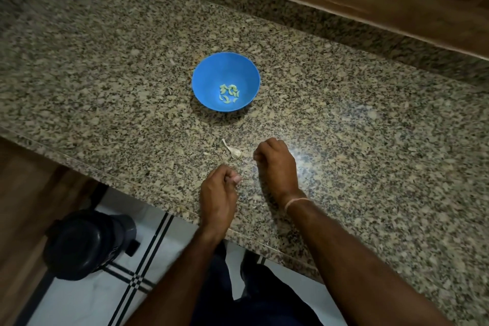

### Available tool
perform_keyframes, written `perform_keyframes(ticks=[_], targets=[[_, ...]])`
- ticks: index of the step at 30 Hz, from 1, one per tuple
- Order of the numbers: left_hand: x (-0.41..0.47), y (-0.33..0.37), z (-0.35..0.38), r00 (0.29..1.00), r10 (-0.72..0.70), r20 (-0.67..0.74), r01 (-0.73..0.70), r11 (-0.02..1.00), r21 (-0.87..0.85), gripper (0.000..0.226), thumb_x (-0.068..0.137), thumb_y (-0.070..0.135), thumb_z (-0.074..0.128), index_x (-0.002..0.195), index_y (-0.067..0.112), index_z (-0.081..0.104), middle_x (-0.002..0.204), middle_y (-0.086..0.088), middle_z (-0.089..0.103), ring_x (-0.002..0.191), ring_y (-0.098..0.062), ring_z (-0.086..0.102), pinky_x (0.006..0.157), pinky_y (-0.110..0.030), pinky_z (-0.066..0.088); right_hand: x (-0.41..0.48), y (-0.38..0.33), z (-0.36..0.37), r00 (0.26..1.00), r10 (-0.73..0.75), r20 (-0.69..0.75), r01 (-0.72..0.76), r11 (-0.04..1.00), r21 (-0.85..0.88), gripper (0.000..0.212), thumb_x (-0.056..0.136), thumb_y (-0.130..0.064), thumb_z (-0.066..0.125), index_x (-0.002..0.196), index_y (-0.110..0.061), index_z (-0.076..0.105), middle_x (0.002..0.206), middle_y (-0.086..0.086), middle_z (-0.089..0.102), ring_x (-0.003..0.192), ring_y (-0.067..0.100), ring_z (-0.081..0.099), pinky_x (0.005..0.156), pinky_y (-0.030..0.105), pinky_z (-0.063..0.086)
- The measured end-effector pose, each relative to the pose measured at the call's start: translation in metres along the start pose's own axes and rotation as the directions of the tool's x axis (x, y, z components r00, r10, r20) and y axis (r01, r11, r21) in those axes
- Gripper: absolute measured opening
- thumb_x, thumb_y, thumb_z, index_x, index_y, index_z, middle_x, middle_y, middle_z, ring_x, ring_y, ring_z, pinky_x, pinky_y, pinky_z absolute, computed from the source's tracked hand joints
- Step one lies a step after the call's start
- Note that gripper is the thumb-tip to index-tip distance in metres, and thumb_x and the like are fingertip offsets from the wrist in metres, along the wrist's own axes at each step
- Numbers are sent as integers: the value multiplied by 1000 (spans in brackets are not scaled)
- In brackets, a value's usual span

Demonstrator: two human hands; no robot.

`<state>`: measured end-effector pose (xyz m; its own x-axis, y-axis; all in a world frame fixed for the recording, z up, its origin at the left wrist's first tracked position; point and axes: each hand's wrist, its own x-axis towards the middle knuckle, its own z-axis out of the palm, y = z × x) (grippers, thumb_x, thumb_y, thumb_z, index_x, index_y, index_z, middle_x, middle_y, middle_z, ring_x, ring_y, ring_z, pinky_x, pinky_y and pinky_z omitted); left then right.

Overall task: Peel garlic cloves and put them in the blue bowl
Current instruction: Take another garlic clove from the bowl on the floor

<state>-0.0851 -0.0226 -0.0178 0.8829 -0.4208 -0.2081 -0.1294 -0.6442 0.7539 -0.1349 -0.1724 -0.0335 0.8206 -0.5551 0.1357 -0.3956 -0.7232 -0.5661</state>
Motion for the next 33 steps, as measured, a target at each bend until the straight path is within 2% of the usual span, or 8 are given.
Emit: perform_keyframes(ticks=[7,10,13,15,17,20,29,33], targets=[[-1,-9,-12,999,-28,-21,28,1000,-2,17,99,17,65,84,22,61,85,10,68,81,-12,65,65,-28,52,-31,-11,2,990,10,137,23,971,-238,20,88,-2,66,92,-17,55,91,3,55,81,18,41,66,30,30],[-7,-17,-26,998,-52,-29,50,997,-53,14,100,18,64,86,23,62,83,10,68,77,-12,66,66,-30,52,-52,-37,-1,940,262,217,-292,949,121,18,94,-5,50,82,-17,55,83,-3,60,78,17,52,63,33,40],[-12,-32,-47,995,-73,-70,63,990,-127,16,99,16,66,85,22,62,78,13,66,74,-5,63,63,-26,48,-53,-82,3,762,478,437,-646,513,565,30,105,-8,54,76,-12,59,65,-1,59,56,10,51,57,26,44],[-17,-44,-69,988,-105,-110,83,979,-189,16,99,14,66,86,22,63,79,13,66,75,-5,63,64,-18,47,-53,-118,11,657,442,611,-740,225,634,39,108,-9,52,71,-15,61,58,2,55,48,13,46,54,26,42],[-22,-60,-99,974,-152,-165,114,968,-223,17,98,11,65,86,22,63,78,13,65,73,-4,60,60,-7,41,-52,-151,29,620,341,707,-774,117,622,42,108,-7,50,69,-16,63,61,6,57,50,15,48,58,29,44],[-36,-106,-150,941,-229,-248,157,947,-281,24,99,11,65,81,26,60,74,12,62,69,0,56,60,-10,39,-54,-202,74,588,239,773,-804,68,591,37,107,-2,50,73,-12,63,67,10,57,61,18,53,71,32,52],[-118,-299,-323,753,-454,-477,246,865,-437,22,100,22,61,78,20,57,72,1,61,71,-19,60,69,-37,47,-119,-415,229,410,118,904,-912,26,410,33,109,-5,44,78,-9,55,66,2,58,53,8,54,51,17,50],[-145,-363,-379,639,-558,-530,334,822,-462,21,97,4,66,81,17,62,75,9,63,71,-8,57,67,-4,39,-149,-484,288,311,109,944,-950,67,306,33,110,-5,43,79,-8,55,69,5,55,63,11,50,51,17,51]])
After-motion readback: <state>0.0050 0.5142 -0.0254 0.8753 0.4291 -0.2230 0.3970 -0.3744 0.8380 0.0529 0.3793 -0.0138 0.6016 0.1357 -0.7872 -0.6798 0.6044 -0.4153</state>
